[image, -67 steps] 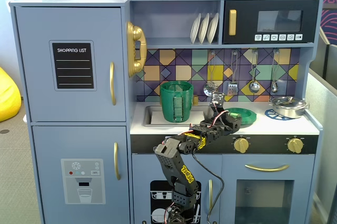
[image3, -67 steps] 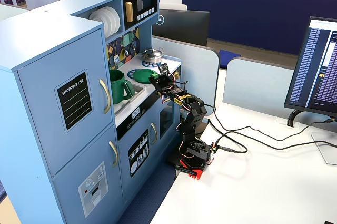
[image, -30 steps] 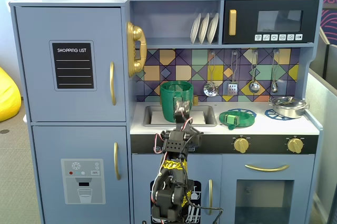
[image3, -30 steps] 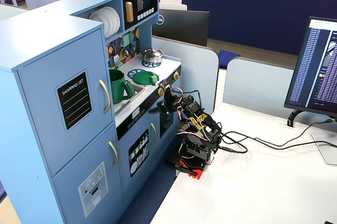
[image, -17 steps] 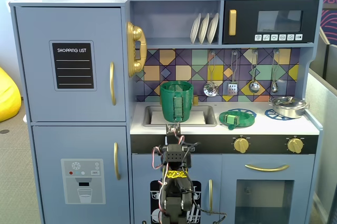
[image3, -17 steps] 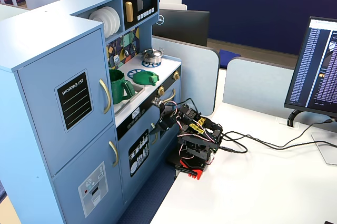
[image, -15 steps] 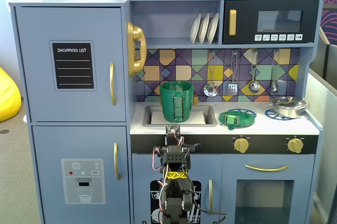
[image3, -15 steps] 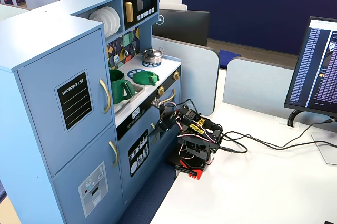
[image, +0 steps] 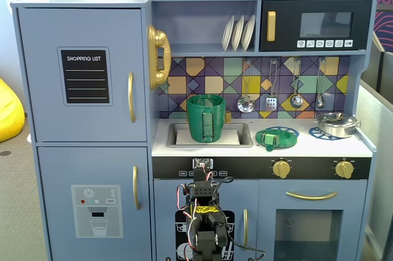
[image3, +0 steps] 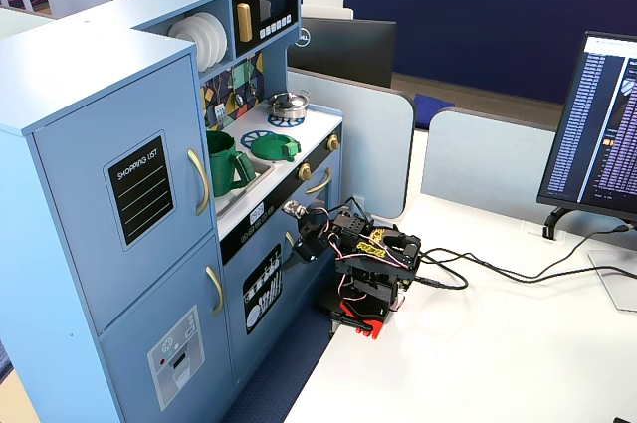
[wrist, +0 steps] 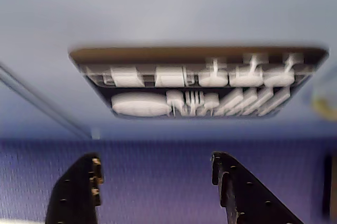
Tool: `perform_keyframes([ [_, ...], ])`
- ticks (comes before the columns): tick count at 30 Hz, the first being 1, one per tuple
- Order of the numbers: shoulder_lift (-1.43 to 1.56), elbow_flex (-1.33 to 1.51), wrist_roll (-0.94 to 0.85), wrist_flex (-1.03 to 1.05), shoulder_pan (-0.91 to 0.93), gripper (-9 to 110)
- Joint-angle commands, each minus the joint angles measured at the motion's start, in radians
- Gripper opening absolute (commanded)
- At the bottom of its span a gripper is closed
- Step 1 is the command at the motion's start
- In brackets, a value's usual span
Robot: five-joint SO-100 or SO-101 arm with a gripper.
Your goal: Take off the lid from the green recipient and place it on the counter
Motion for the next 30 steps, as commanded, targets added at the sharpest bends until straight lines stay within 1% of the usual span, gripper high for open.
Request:
perform_keyframes([
  [1, 0.015, -0.009, -0.034, 0.179, 0.0, 13],
  [5, 0.015, -0.008, -0.035, 0.387, 0.0, 8],
  [9, 0.017, -0.008, -0.044, 0.54, 0.0, 8],
  [16, 0.017, -0.008, 0.066, 0.615, 0.003, 9],
  [30, 0.017, -0.008, 0.081, 0.615, 0.014, 9],
])
